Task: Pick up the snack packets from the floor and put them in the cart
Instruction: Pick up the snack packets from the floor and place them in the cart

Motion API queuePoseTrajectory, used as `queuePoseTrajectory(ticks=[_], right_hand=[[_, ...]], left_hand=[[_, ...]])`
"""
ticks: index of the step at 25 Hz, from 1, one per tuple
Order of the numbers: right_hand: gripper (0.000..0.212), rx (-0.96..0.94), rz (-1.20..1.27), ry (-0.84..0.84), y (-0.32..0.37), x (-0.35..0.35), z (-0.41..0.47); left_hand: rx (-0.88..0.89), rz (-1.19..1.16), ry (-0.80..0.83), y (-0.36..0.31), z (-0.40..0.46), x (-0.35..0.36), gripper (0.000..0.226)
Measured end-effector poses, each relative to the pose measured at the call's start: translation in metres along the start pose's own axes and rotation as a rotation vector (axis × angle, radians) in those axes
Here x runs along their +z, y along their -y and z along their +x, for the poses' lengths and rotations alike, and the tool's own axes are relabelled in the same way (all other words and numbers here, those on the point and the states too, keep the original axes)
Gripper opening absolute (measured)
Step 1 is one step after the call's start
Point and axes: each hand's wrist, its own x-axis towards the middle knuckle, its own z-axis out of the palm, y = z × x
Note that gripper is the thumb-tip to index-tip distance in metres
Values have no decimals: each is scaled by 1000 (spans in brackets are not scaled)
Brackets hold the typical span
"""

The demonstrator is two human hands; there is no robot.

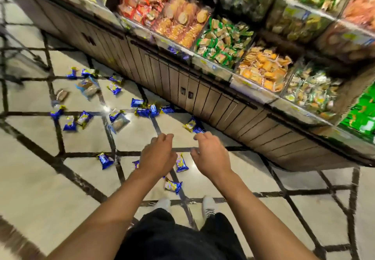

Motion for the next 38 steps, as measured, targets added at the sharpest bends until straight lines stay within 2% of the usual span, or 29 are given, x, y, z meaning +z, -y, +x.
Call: queuePoseTrajectory(ticks=[7, 13, 20, 26, 29, 34, 38], right_hand=[[36, -386, -50, 172, -16, -8, 32], [36, -483, -80, 269, -10, 2, 31], [31, -444, -43, 264, 12, 30, 32], [34, -490, -65, 327, -7, 51, 44], [35, -533, -68, 353, -24, 68, 69], [40, -602, -113, 402, -51, 110, 116], [39, -677, -180, 401, -57, 160, 145]], left_hand=[[-470, -157, -162, -45, -44, 21, 50], [-691, -206, -188, -46, -75, 32, 53], [-728, -273, -252, -21, -85, 48, 54], [-788, -332, -254, -23, -74, 74, 51], [-806, -368, -240, -27, -52, 99, 49], [-896, -314, -341, -27, -3, 149, 56], [-972, -365, -356, -13, 37, 192, 57]])
